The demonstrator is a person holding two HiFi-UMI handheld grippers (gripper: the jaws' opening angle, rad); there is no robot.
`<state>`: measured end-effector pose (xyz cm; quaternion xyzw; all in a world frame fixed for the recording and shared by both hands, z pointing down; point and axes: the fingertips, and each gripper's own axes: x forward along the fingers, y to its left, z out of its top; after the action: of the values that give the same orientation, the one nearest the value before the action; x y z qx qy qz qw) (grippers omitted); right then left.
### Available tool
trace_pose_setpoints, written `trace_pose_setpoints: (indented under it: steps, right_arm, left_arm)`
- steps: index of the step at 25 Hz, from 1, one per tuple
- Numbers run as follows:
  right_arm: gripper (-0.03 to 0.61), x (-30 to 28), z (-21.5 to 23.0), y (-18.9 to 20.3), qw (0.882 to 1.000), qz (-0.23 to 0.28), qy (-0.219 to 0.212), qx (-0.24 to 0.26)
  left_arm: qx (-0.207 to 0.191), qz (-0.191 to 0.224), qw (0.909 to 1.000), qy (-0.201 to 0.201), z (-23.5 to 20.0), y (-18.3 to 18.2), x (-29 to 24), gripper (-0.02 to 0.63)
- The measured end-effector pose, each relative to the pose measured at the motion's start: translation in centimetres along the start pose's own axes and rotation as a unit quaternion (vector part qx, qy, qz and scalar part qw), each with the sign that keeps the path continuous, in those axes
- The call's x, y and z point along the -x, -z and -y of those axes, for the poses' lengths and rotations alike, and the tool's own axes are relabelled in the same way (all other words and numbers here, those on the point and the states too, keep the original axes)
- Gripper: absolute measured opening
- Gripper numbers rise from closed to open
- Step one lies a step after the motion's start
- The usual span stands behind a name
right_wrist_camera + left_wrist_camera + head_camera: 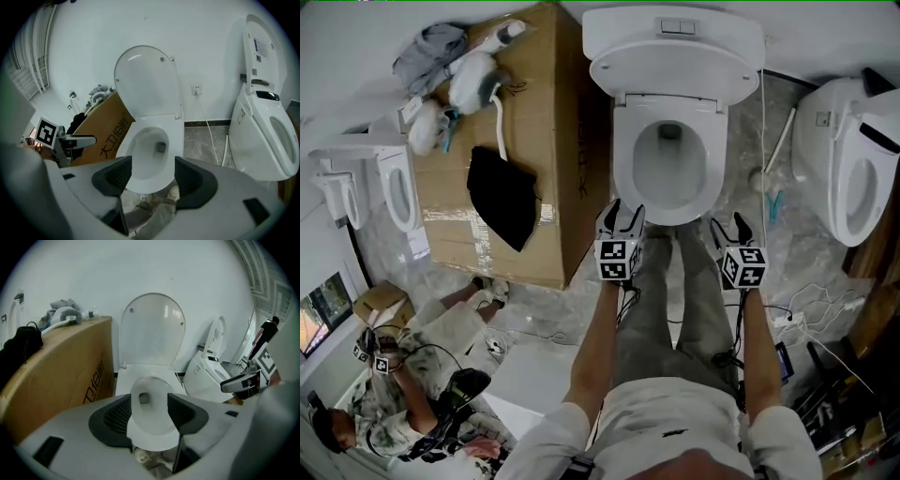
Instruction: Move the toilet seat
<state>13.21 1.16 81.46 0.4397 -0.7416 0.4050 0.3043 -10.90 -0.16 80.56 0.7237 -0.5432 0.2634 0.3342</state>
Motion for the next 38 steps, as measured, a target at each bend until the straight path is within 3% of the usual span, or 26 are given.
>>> trace_pose_setpoints:
  steps: [20, 29, 35, 38]
  right_arm:
    - [0.295, -10.1, 3.3, 7.9, 0.996, -0.043, 0.027, -0.074]
    - [0.315, -13.1, 4.1, 10.7, 0.992, -0.058, 0.039, -0.104]
    - [0.334, -15.0, 4.6, 11.7, 0.986, -0.051, 0.038, -0.154]
    - [0.334, -16.0, 3.9, 12.1, 0.984, -0.047, 0.017, -0.172]
  left_arm:
    - [0.05, -0.082, 0.9954, -0.006, -5.4, 10.7, -8.7, 0.264]
    - [0.078, -0.126, 0.9889, 0.011, -5.7, 14.7, -11.0, 0.298]
    - [0.095, -0.136, 0.9858, 0.025, -5.4, 16.0, -12.0, 0.333]
    - [0.1, -0.141, 0.9845, 0.03, -5.0, 16.5, -12.7, 0.334]
